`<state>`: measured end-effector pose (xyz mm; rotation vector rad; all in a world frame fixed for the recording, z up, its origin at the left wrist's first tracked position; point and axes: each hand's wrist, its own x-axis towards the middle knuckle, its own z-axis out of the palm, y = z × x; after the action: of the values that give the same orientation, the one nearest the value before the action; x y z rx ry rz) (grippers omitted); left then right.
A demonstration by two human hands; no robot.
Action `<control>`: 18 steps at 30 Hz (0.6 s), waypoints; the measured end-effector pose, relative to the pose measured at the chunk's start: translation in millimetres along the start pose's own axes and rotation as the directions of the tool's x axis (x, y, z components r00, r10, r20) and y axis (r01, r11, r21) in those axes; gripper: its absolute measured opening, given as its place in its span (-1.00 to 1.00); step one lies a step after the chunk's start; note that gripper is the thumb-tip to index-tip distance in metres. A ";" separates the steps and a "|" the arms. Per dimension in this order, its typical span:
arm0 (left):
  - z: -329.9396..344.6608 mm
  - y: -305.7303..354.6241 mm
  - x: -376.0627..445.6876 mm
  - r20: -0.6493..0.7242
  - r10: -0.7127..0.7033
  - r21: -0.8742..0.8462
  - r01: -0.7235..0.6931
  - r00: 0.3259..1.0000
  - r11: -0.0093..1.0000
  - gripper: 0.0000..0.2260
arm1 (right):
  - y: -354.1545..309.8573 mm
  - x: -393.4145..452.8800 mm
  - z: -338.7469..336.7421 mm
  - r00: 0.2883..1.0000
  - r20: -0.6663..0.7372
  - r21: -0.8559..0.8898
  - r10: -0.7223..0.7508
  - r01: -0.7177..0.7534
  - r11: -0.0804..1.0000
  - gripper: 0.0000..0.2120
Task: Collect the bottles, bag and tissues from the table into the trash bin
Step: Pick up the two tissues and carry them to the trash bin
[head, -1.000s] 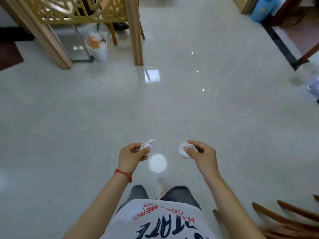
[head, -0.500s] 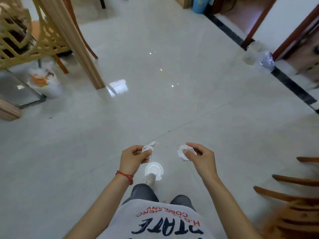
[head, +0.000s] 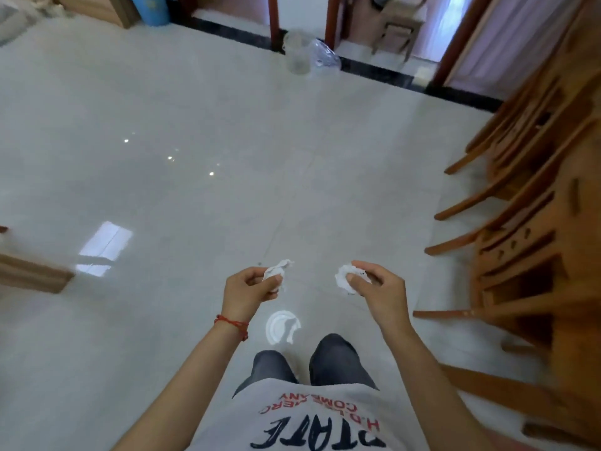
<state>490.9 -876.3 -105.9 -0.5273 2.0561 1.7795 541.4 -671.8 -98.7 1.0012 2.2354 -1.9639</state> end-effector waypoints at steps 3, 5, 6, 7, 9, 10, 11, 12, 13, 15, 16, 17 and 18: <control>27.2 13.5 23.7 0.085 -0.003 0.043 -0.001 0.996 0.999 -0.88 | -2.7 19.3 -14.3 0.996 -0.093 0.014 0.008 -0.007 1.000 -0.78; 46.8 24.4 42.1 0.119 -0.003 0.062 -0.005 0.993 0.998 -0.88 | -6.5 38.3 -24.2 0.991 -0.136 0.024 0.013 -0.010 1.000 -0.78; 57.2 30.8 52.0 0.130 -0.003 0.069 -0.006 0.992 0.998 -0.88 | -9.2 49.9 -29.0 0.988 -0.151 0.029 0.019 -0.015 0.999 -0.78; 68.6 37.6 62.9 0.139 -0.002 0.074 -0.008 0.990 0.997 -0.88 | -12.3 62.9 -34.1 0.986 -0.165 0.032 0.023 -0.018 0.999 -0.78; 92.3 52.7 85.0 0.156 0.001 0.084 -0.014 0.988 0.996 -0.88 | -19.5 91.5 -44.5 0.981 -0.192 0.029 0.019 -0.013 0.999 -0.79; 104.9 61.4 96.3 0.164 0.003 0.085 -0.017 0.987 0.996 -0.88 | -24.4 106.6 -50.1 0.979 -0.202 0.031 0.013 -0.007 0.999 -0.79; 117.4 70.8 107.7 0.169 0.008 0.084 -0.023 0.986 0.996 -0.88 | -30.6 121.8 -55.9 0.978 -0.208 0.036 0.007 0.000 0.999 -0.79; 129.8 81.0 119.4 0.173 0.014 0.083 -0.029 0.985 0.996 -0.88 | -37.8 137.4 -62.0 0.978 -0.208 0.037 0.002 0.006 0.999 -0.79; 141.9 92.0 130.8 0.171 0.021 0.084 -0.036 0.985 0.996 -0.88 | -45.4 152.9 -68.2 0.978 -0.207 0.033 0.000 0.007 0.999 -0.79; 162.8 115.5 150.5 0.167 0.038 0.078 -0.051 0.985 0.996 -0.90 | -61.9 181.4 -80.6 0.979 -0.205 0.031 -0.002 0.009 0.999 -0.78; 171.7 126.9 160.1 0.167 0.050 0.070 -0.062 0.985 0.996 -0.91 | -69.9 195.8 -86.0 0.980 -0.201 0.030 -0.011 0.017 0.999 -0.77; 180.1 137.5 169.5 0.166 0.060 0.065 -0.071 0.984 0.995 -0.91 | -77.9 209.9 -90.4 0.981 -0.195 0.023 -0.017 0.022 0.999 -0.77; 188.0 147.4 178.9 0.166 0.065 0.067 -0.077 0.984 0.995 -0.90 | -85.9 223.6 -94.0 0.981 -0.193 0.016 -0.020 0.023 1.000 -0.76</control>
<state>268.4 -677.6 -96.1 -0.2797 2.0401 1.7178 361.5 -487.9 -91.4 1.2244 2.3361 -1.9779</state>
